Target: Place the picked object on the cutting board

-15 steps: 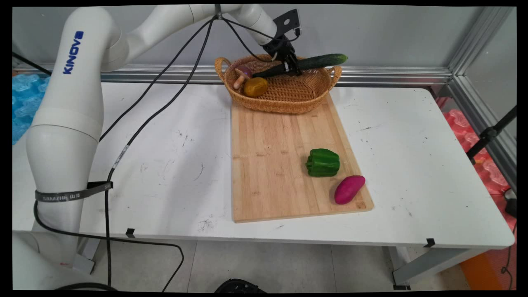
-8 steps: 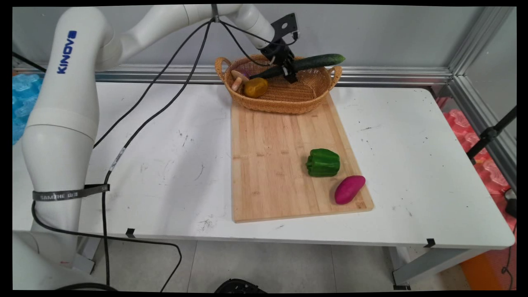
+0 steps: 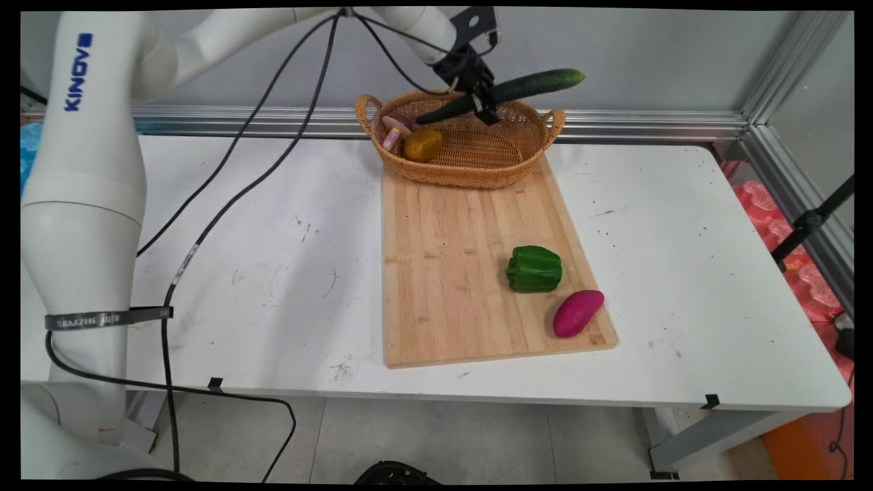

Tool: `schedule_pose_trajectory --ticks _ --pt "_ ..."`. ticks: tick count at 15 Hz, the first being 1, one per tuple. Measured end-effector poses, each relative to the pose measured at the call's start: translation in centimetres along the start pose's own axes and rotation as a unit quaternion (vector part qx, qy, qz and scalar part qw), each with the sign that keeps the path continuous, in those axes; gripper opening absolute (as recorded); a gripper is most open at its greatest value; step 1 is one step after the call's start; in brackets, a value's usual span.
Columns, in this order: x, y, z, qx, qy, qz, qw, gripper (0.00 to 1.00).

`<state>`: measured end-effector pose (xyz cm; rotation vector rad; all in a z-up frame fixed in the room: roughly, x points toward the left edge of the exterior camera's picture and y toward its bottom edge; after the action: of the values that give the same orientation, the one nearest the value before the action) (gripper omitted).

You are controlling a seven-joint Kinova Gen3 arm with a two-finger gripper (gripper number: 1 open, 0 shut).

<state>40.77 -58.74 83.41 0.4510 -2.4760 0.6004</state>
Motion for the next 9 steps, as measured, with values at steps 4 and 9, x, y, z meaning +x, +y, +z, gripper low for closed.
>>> schedule_pose_trajectory --ticks 4,9 --pt "2.2 0.7 -2.4 0.004 0.011 0.002 0.9999 0.00" --pt "5.7 2.8 -5.3 -0.001 0.024 -0.008 0.9997 0.00"
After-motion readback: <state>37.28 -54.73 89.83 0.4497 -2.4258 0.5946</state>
